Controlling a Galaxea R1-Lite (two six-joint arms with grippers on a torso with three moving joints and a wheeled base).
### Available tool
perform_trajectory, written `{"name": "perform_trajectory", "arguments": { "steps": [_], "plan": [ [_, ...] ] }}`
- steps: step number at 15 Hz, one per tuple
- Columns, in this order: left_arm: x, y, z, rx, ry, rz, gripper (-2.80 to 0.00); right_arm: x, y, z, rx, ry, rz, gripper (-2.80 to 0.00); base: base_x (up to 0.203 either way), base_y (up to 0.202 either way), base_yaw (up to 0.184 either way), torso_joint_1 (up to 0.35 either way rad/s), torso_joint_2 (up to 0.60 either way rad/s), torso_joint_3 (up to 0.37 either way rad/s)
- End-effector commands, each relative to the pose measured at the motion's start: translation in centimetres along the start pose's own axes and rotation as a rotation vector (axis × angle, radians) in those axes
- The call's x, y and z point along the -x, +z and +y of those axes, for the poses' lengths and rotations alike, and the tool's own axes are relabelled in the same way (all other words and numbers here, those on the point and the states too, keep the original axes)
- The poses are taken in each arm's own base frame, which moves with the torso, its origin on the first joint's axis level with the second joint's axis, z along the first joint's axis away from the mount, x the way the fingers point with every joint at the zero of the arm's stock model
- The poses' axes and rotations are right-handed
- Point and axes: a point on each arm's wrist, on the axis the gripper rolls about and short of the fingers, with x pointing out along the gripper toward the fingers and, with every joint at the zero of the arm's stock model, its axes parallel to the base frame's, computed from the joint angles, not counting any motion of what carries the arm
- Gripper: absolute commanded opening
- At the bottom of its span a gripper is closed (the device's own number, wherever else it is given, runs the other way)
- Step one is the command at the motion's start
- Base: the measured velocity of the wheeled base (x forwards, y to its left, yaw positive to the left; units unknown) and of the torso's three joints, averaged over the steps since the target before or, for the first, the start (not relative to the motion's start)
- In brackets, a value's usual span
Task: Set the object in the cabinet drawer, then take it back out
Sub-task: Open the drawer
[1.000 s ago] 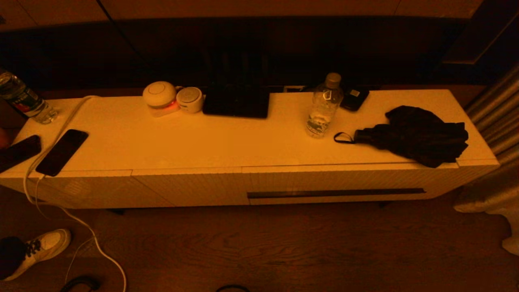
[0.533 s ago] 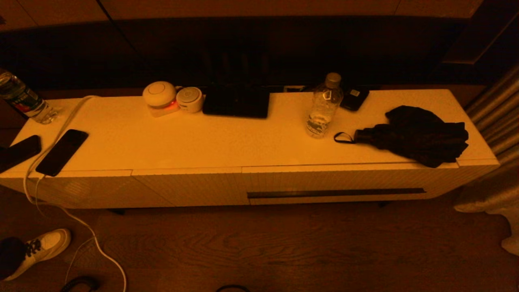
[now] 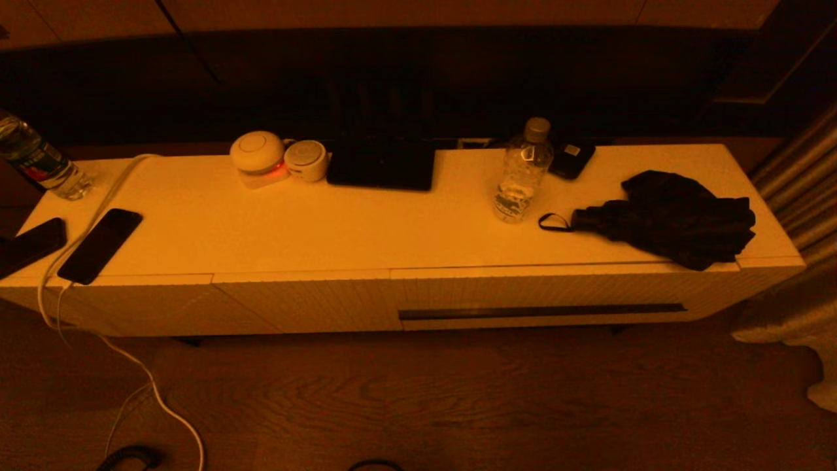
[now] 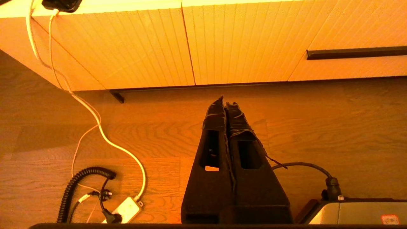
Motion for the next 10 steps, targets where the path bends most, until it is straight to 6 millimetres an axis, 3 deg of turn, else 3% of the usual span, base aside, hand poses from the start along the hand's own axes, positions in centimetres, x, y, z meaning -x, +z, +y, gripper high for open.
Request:
{"name": "perform_trajectory", "arguments": {
  "steps": [1, 5, 8, 10],
  "plan": [
    [0.0, 0.0, 0.0, 0.000, 0.000, 0.000, -2.80, -3.0, 3.4, -0.6, 0.015, 0.016, 0.110, -2.80, 0.000, 0.000, 0.000, 0.000, 0.00, 0.000],
    [0.0, 0.0, 0.0, 0.000, 0.000, 0.000, -2.80, -9.2, 9.0, -1.5, 0.260, 0.085, 0.211, -2.80, 0.000, 0.000, 0.000, 0.000, 0.00, 0.000],
    [0.0, 0.0, 0.0, 0.000, 0.000, 0.000, -2.80, -13.3, 9.5, -1.0, 0.531, 0.230, 0.277, -2.80, 0.000, 0.000, 0.000, 0.000, 0.00, 0.000],
    [0.0, 0.0, 0.0, 0.000, 0.000, 0.000, -2.80, -15.9, 9.3, 0.6, 0.635, 0.353, 0.306, -2.80, 0.000, 0.000, 0.000, 0.000, 0.00, 0.000]
  ]
}}
